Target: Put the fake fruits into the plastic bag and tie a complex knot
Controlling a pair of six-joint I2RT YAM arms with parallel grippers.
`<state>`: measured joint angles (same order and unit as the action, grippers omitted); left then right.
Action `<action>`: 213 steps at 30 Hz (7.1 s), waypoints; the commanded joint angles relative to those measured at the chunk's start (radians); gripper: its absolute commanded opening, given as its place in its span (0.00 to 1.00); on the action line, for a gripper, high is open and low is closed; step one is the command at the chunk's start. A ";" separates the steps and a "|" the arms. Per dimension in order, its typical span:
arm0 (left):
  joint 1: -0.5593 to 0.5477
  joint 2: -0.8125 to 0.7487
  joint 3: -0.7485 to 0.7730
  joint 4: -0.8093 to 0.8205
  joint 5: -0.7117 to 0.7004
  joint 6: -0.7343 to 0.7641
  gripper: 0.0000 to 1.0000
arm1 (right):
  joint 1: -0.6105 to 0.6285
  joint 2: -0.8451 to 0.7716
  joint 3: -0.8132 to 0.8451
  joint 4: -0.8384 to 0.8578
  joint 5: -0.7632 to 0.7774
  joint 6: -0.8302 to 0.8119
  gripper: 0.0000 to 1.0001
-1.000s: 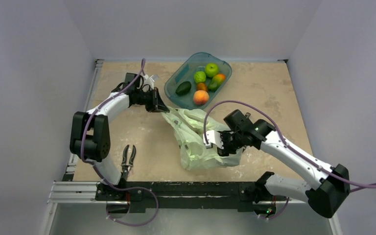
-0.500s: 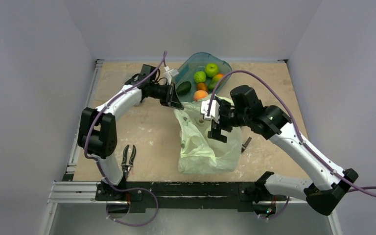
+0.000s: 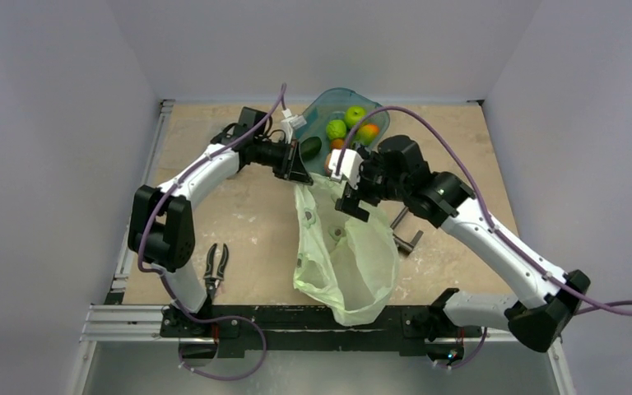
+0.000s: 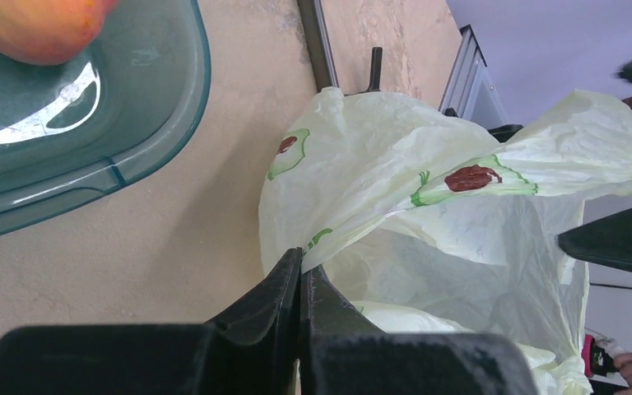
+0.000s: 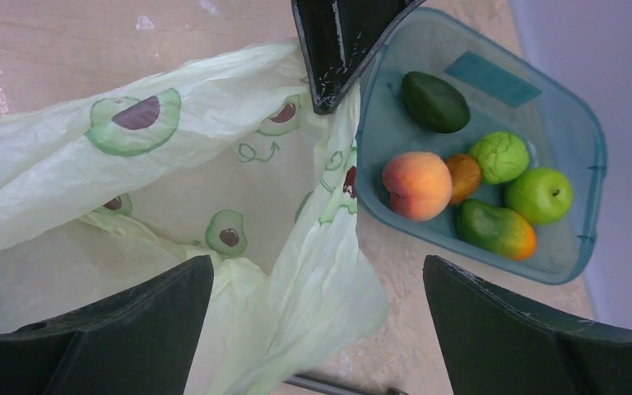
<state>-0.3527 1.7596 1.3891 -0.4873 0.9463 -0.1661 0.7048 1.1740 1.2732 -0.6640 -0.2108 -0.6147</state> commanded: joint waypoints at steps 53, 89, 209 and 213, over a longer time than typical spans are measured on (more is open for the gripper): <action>-0.230 -0.384 -0.207 -0.376 -0.196 1.172 0.83 | -0.556 0.234 0.044 -0.340 -0.339 0.460 0.00; -0.167 0.263 0.501 -0.221 -0.613 0.365 0.56 | -0.646 -0.020 -0.042 -0.457 0.116 0.264 0.00; -0.063 -0.051 -0.272 -0.155 -0.626 0.175 0.80 | -0.722 0.250 -0.020 -0.404 -0.289 0.190 0.00; -0.038 0.013 -0.229 -0.161 -0.646 0.175 0.70 | -0.689 0.288 -0.041 -0.332 -0.290 0.230 0.00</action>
<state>-0.4141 1.7279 1.1217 -0.6460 0.3290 0.0330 -0.0170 1.4368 1.2285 -1.0687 -0.5072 -0.4171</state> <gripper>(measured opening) 0.769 0.005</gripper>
